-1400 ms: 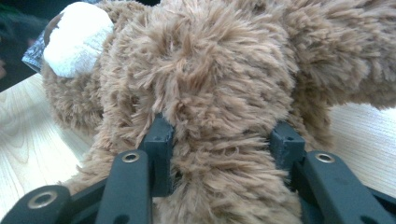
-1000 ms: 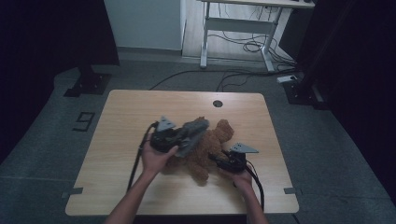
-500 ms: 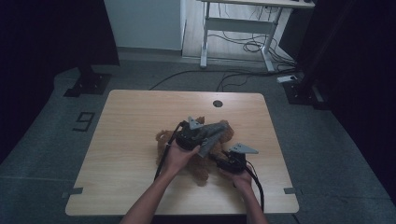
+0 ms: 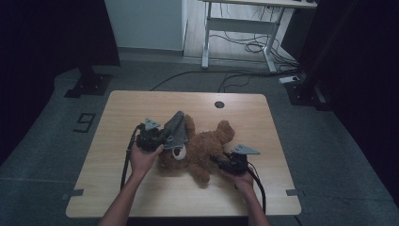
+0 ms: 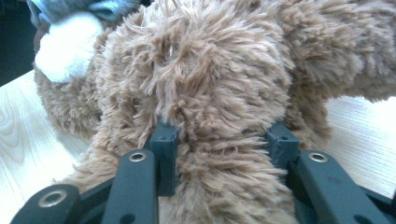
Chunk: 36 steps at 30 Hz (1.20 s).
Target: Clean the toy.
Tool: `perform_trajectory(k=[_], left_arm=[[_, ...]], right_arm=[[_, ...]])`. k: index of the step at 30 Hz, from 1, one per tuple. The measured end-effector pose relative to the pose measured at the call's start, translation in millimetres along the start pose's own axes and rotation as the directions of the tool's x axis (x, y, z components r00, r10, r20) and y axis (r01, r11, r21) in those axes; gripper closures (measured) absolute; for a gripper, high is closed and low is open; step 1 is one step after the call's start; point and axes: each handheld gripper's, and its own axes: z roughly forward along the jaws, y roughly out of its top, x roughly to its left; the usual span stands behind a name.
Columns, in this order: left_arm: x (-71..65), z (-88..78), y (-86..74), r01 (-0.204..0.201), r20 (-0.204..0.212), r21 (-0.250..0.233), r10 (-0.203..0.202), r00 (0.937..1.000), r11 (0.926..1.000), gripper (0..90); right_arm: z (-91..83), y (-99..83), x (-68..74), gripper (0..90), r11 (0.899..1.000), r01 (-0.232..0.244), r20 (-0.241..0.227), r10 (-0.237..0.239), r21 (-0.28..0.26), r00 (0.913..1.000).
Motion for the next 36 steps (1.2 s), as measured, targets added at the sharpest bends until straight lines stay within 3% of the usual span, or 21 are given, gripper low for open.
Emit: perform_trajectory(k=[8, 13, 19, 24, 28, 32, 33, 34, 36], left_arm=[[29.2, -0.9, -36.7, 0.068, -0.025, 0.041, -0.067, 0.9974, 0.9968, 73.1], [36.1, 5.2, -54.8, 0.098, -0.023, 0.072, -0.096, 0.9951, 0.9926, 73.0], [29.6, 6.2, -56.6, 0.082, -0.026, 0.064, -0.080, 0.9964, 0.9946, 73.3], [30.7, -11.3, -43.5, 0.084, -0.004, 0.017, -0.084, 0.9964, 0.9963, 73.3], [12.4, -25.5, -21.3, 0.036, 0.036, -0.035, -0.035, 0.9988, 0.9987, 73.1], [-19.6, -32.1, -1.0, -0.018, 0.108, -0.085, 0.028, 0.9937, 0.9962, 72.9], [-19.6, -32.1, -1.0, -0.018, 0.108, -0.085, 0.028, 0.9937, 0.9962, 72.9], [-39.1, -31.5, 9.1, -0.051, 0.144, -0.101, 0.065, 0.9874, 0.9936, 72.9], [-61.3, -24.8, 19.6, -0.087, 0.166, -0.111, 0.104, 0.9806, 0.9900, 72.8]], right_arm=[[-0.1, -0.2, -0.3, 57.3, 1.000, -0.002, -0.001, 0.002, 0.000, 1.0000], [0.2, -0.6, -0.9, 57.3, 1.000, -0.010, -0.003, 0.010, -0.004, 0.9999], [0.1, -0.8, -1.5, 57.3, 1.000, -0.014, -0.002, 0.014, -0.005, 0.9999], [-0.1, -1.0, -2.0, 57.4, 1.000, -0.024, 0.001, 0.024, -0.006, 0.9997], [0.1, -1.0, -2.1, 57.4, 1.000, -0.027, 0.004, 0.027, -0.009, 0.9996], [0.6, -1.2, -1.5, 58.1, 0.999, -0.029, 0.015, 0.029, -0.014, 0.9995], [0.7, -1.3, -1.0, 58.4, 0.999, -0.030, 0.020, 0.030, -0.015, 0.9993], [1.1, -1.4, -0.2, 58.7, 0.999, -0.032, 0.030, 0.033, -0.018, 0.9990], [1.3, -1.4, 1.0, 59.4, 0.999, -0.036, 0.049, 0.037, -0.023, 0.9981]])
